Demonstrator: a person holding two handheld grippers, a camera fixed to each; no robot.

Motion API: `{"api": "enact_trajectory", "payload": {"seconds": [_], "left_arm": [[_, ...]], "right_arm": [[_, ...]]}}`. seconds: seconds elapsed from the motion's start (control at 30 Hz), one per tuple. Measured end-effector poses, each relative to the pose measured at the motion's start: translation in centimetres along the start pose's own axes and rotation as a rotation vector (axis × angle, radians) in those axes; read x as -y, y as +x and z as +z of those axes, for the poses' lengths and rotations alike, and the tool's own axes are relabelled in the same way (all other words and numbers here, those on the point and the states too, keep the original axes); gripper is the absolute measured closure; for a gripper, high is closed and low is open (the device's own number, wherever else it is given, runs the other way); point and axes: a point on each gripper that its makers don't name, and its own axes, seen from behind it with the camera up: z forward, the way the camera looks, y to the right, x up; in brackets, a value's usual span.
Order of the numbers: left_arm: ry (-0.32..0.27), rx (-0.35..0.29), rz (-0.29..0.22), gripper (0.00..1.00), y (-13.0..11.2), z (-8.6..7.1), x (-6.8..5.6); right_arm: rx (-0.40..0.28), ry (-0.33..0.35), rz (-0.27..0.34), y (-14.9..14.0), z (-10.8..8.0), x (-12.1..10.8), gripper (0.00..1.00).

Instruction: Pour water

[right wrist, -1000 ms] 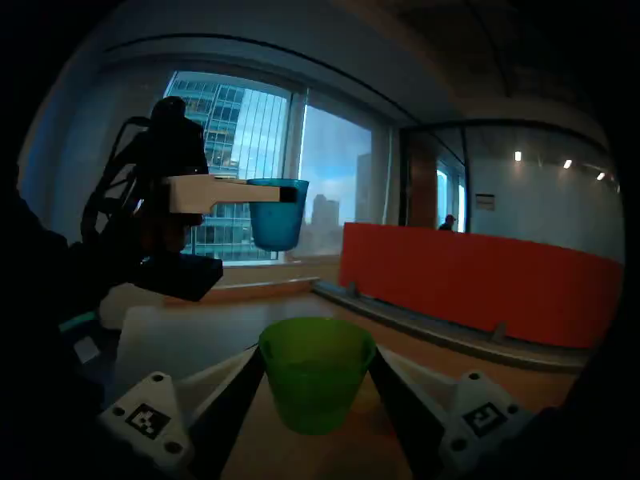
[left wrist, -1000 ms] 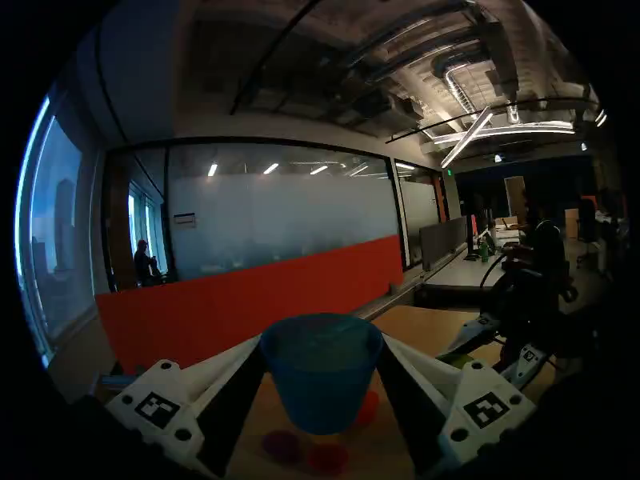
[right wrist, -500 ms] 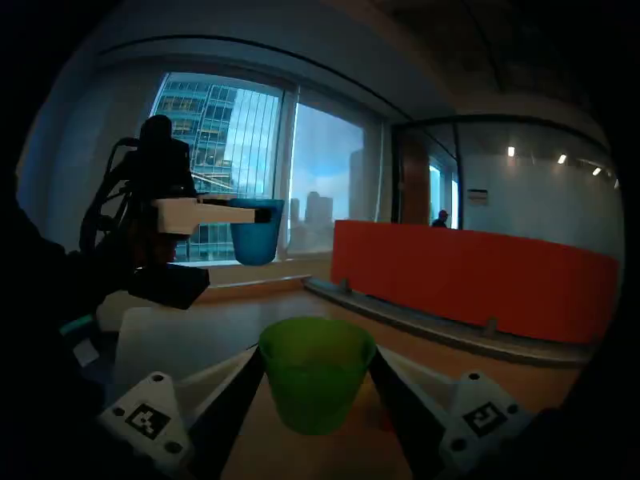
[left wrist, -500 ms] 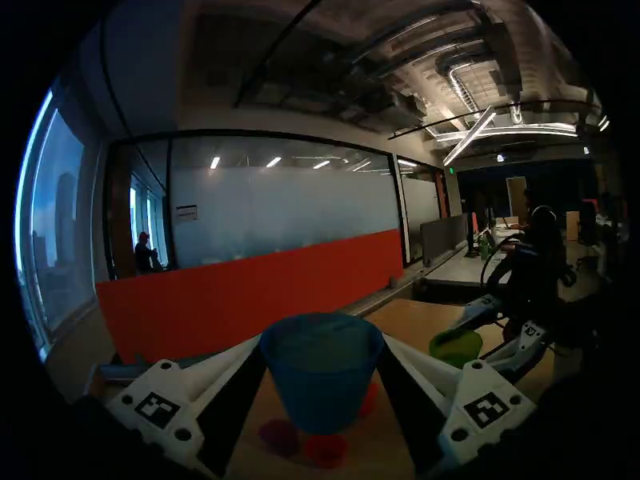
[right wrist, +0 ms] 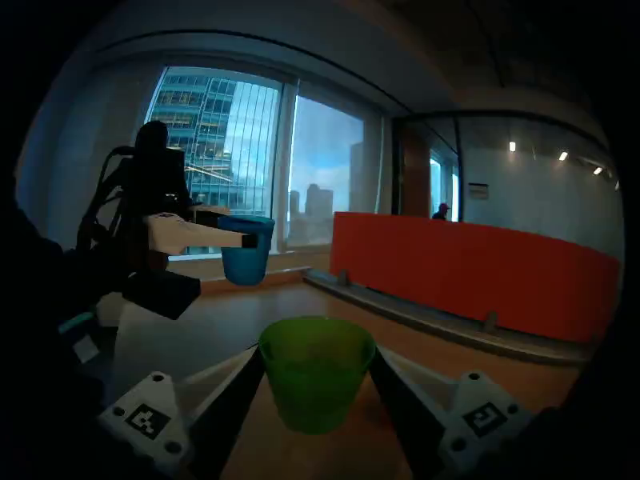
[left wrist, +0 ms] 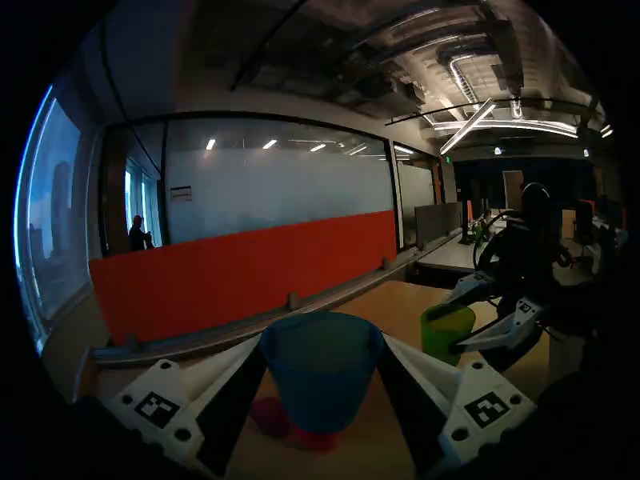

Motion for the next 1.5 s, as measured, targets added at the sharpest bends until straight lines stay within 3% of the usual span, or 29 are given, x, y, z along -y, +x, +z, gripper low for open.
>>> {"api": "enact_trajectory", "payload": {"seconds": [0.97,1.5], "left_arm": [[-0.091,0.267,0.045,0.12,-12.0,1.1,-2.7],[-0.162,0.415,0.087,0.12,-17.5,0.6,-4.5]], "right_arm": [[0.19,0.045,-0.016,-5.5,-0.9,-0.9,0.09],[0.294,0.064,-0.032,-8.8,-0.7,-1.4,0.09]]}}
